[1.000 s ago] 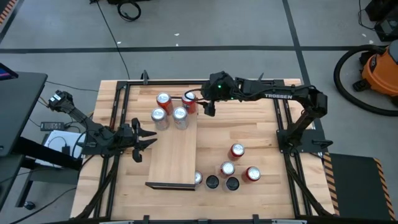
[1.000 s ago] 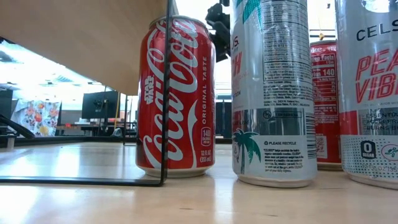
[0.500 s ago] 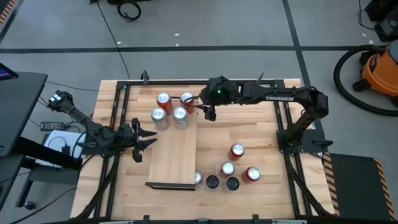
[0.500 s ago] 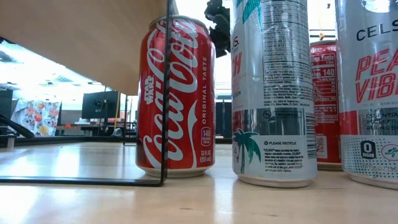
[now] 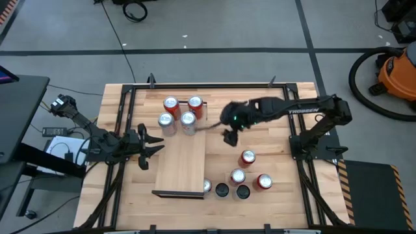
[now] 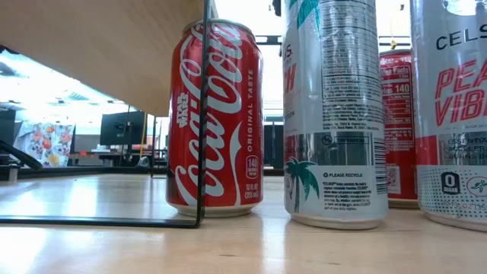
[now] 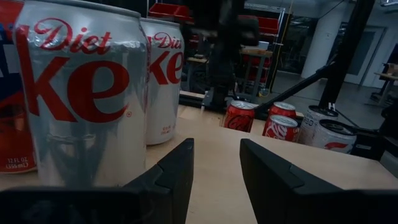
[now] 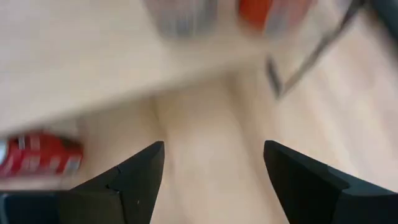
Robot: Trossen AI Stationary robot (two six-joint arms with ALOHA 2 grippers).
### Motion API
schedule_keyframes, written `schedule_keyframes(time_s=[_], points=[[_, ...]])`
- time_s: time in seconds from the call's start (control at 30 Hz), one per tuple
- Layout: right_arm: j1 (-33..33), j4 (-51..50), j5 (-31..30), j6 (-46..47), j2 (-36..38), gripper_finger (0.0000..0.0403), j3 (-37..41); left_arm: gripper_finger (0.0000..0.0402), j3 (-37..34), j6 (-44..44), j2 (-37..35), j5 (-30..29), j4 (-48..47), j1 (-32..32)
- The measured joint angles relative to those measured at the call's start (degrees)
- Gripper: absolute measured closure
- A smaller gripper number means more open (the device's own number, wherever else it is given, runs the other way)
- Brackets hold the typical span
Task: Place canned beverage on shelf
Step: Put the top red black soda can on the shelf
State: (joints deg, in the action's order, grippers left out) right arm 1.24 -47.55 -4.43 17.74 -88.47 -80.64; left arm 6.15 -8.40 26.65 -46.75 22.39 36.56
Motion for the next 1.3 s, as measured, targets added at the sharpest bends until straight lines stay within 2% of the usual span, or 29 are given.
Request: schedule_keyframes(time_s=[0.1,0.23,0.4,0.57,0.8,1.07,1.3], points=[[-2.61,-8.30,-0.06,8.94,-0.68,0.0101,0.13,0.0262,0.00,-0.35,0.00,0.39,-0.45,0.00],[-5.88,-14.41,-1.88,20.61,-1.61,0.0073,0.07,0.0262,0.00,-2.57,0.01,0.56,-1.13,0.00],[-10.24,-20.16,-2.79,28.60,-5.86,0.0050,0.13,0.0262,0.00,-3.10,0.00,1.03,-1.57,0.02],[-11.61,-24.25,-1.69,32.79,-9.00,0.0048,0.08,0.0262,0.00,-2.78,0.00,1.00,-1.72,0.00],[-12.55,-24.79,0.13,36.85,-8.56,0.0048,0.80,0.0262,0.00,-2.40,-0.01,1.00,-1.86,0.00],[-14.10,-22.30,3.65,40.83,-8.49,0.0048,4.31,0.0262,0.00,-2.38,-0.01,1.54,-2.51,0.00],[-14.65,-16.51,5.85,39.88,-8.51,0.0048,10.95,0.0262,0.00,-2.38,0.01,2.04,-2.58,0.00]])
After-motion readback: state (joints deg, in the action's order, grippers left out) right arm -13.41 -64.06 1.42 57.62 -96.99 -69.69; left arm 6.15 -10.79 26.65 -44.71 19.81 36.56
